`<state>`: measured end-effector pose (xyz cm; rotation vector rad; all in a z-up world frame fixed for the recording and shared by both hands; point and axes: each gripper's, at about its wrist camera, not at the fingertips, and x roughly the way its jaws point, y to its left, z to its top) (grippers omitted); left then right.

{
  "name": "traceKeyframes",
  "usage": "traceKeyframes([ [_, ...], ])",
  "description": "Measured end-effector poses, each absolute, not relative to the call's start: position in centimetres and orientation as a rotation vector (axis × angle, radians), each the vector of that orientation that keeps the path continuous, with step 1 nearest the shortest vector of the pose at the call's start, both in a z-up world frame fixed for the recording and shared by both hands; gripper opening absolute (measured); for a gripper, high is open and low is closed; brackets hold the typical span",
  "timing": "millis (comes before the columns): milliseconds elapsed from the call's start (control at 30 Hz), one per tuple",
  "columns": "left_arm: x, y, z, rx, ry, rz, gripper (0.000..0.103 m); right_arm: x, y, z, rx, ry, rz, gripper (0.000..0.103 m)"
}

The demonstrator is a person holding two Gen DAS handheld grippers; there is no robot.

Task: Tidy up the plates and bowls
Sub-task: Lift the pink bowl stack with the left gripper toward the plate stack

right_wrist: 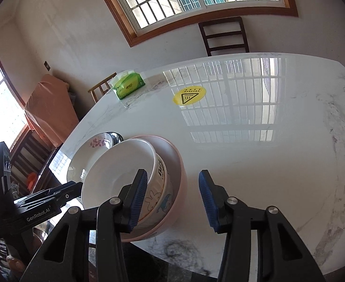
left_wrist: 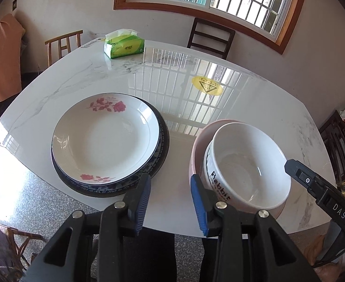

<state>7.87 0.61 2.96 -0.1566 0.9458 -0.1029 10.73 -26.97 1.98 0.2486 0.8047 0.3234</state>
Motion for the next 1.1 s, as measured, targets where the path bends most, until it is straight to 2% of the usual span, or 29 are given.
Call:
traceKeyframes([
  [400,7.4,1.0,3.3,-0.158,0.913,-0.193,0.036,8.9,-28.8,2.8,0.29,0.745,0.317,0.044],
  [667,7.8,1.4,2.5,-0.229,0.962,-0.234,0.036,7.5,-28.4,1.6,0.199,0.768,0.277,0.044],
  [1100,9.8,0.7,2.0,-0.232,1.069,-0.242,0.036,8.8,-28.7,0.7,0.232,0.855,0.289,0.044],
])
